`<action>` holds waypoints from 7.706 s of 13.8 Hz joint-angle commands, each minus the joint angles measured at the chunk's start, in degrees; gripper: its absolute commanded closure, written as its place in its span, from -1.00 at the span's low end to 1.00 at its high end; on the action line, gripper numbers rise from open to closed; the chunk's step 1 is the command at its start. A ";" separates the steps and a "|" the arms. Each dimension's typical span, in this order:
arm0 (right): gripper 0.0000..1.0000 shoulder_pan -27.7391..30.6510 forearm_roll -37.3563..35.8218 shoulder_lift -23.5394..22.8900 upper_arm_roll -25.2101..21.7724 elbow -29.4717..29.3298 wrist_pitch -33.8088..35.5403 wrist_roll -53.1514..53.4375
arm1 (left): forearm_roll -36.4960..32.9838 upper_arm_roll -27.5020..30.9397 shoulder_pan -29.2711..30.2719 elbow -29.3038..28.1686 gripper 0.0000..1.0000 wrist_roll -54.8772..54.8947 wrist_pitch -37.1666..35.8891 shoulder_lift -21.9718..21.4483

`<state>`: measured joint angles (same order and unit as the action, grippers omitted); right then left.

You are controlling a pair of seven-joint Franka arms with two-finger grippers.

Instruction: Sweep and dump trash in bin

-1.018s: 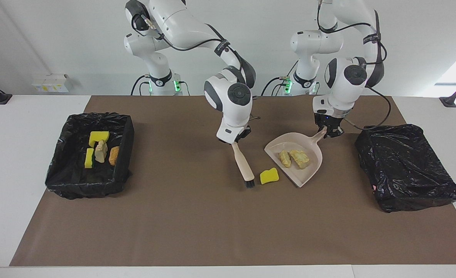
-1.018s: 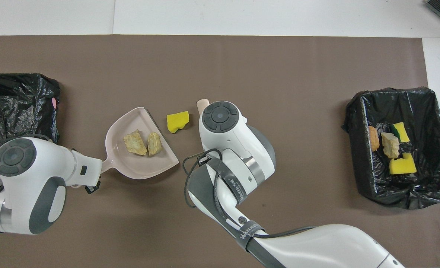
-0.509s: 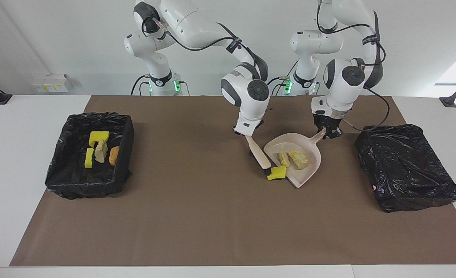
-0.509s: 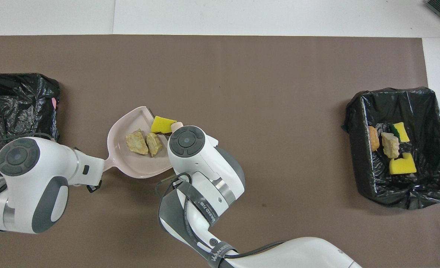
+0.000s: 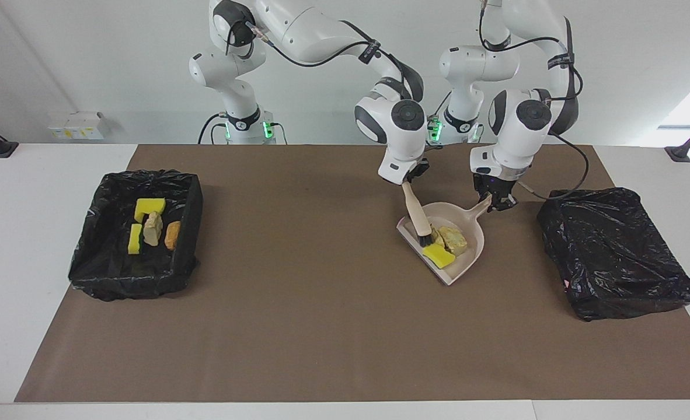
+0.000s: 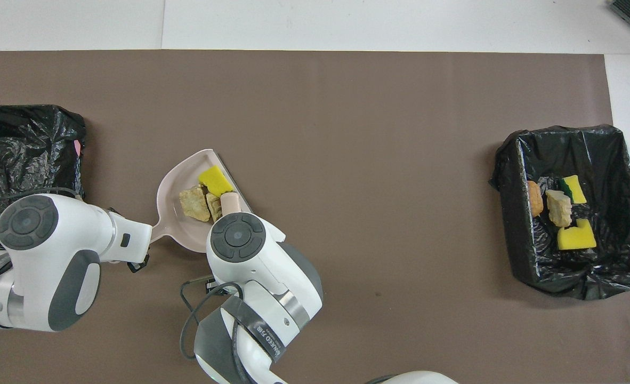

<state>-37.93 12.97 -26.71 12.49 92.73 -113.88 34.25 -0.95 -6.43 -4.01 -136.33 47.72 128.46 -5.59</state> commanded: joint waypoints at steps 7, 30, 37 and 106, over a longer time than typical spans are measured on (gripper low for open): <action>1.00 2.15 1.88 9.12 0.25 1.65 14.90 11.09 | 14.84 0.72 0.94 4.05 1.00 0.63 1.27 2.42; 1.00 4.89 2.59 25.13 0.34 31.63 4.99 2.31 | -6.68 1.16 37.65 39.74 1.00 20.70 -32.93 9.81; 1.00 4.80 2.67 25.13 0.34 31.72 4.72 2.22 | -19.69 1.25 38.21 39.74 1.00 31.03 -29.49 10.33; -1.00 39.08 -11.57 32.16 -13.90 4.92 21.77 -35.13 | 6.67 -1.30 -28.50 38.51 1.00 -73.73 0.65 29.40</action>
<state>0.94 0.54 4.67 -1.49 96.47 -91.15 -1.86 5.88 -8.92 -30.39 -99.33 -25.10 127.96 21.52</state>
